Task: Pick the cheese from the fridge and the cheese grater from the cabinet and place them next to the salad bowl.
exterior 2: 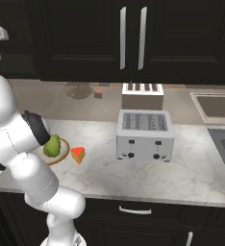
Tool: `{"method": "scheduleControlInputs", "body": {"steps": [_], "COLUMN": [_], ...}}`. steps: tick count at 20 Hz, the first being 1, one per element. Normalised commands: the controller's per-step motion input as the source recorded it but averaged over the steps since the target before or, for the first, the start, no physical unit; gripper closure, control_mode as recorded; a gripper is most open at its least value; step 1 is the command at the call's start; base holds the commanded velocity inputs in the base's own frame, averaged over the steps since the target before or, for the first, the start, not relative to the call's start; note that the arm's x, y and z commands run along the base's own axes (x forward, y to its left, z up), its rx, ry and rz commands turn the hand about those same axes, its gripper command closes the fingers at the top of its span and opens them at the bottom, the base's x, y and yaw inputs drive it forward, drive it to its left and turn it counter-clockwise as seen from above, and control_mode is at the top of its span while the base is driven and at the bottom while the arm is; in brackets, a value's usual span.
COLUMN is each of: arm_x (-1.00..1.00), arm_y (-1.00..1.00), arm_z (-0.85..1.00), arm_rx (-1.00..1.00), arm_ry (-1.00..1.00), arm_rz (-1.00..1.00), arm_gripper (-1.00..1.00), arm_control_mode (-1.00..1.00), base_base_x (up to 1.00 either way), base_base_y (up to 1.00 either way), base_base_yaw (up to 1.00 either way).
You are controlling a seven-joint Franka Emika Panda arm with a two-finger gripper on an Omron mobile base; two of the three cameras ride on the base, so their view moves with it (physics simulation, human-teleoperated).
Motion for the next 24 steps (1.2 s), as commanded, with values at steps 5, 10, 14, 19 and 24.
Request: {"method": "scheduleControlInputs", "body": {"steps": [5, 10, 14, 19, 24], "arm_x": [0.00, -0.03, 0.00, 0.00, 0.12], "arm_y": [0.00, -0.03, -0.17, -0.03, 0.03], "arm_z": [0.00, 0.00, 0.00, 0.00, -0.10], "arm_rx": [0.00, 0.00, 0.02, 0.01, 0.00], "arm_ry": [0.01, 0.01, 0.03, 0.00, 0.00], "arm_rz": [0.04, 0.15, 0.21, 0.07, 0.00], "arm_gripper": [-1.00, -1.00, -1.00, -1.00, -1.00], "arm_control_mode": [-1.00, -1.00, -1.00, -1.00, -1.00], "base_base_x": [0.00, 0.00, 0.00, 0.00, 0.00], "base_base_y": [0.00, 0.00, 0.00, 0.00, 0.00], "base_base_yaw": [0.00, 0.00, 0.00, 0.00, 0.00]}}
